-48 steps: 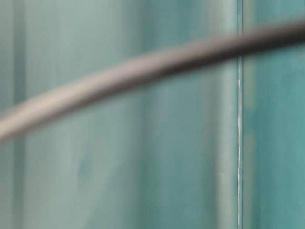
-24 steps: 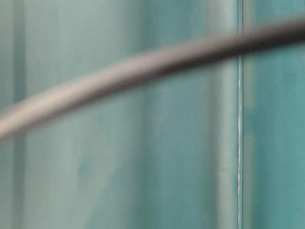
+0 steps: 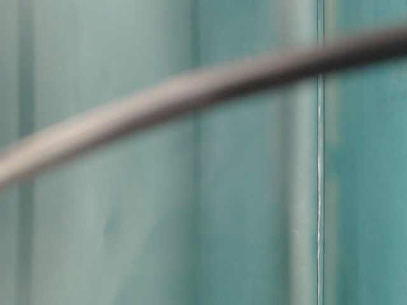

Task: Insert the wire through the hole in the metal fitting marked with a red label.
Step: 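Move the right gripper toward the hanging grey wire end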

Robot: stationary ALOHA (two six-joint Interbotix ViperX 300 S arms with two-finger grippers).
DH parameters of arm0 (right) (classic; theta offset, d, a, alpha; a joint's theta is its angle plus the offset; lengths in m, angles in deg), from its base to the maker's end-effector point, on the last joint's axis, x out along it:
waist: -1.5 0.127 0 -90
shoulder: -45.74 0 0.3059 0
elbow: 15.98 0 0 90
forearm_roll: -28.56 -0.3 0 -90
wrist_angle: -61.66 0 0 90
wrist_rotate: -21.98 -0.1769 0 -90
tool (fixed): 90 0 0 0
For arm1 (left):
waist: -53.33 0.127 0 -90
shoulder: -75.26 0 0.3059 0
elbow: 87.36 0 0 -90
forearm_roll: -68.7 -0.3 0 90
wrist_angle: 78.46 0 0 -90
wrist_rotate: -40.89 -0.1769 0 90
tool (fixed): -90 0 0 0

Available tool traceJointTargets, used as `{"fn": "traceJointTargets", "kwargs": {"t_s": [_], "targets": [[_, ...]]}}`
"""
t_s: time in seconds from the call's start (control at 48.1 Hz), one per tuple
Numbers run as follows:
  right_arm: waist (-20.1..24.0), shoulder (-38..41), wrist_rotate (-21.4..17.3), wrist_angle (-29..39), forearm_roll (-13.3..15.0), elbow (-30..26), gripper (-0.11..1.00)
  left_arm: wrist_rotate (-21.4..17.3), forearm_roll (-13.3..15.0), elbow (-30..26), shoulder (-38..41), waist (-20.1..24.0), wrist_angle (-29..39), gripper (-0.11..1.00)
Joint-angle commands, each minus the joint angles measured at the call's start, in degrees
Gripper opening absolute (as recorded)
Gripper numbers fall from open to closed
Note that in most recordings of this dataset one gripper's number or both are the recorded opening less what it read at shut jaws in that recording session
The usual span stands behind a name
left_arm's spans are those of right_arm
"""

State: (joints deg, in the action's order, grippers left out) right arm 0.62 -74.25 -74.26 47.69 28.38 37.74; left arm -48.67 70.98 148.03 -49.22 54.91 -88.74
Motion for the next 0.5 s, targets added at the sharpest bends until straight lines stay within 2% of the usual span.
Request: {"fn": "traceJointTargets", "kwargs": {"t_s": [0.0, 0.125, 0.478], "targets": [[-0.18, 2.2, -0.26, -1.32, -0.09, -1.93, 0.53, 0.0, 0.18, -0.97, 1.14, 0.26, -1.05, 0.45], [-0.09, 6.59, -1.85, -2.02, -0.09, -2.99, 0.53, 0.0, 0.18, -0.44, 2.72, 0.88, -2.29, 0.54], [0.0, 19.42, -5.54, -1.49, -0.09, -7.91, 0.54, -0.09, 0.18, 0.09, 10.37, 3.34, -5.36, 0.54]]}}
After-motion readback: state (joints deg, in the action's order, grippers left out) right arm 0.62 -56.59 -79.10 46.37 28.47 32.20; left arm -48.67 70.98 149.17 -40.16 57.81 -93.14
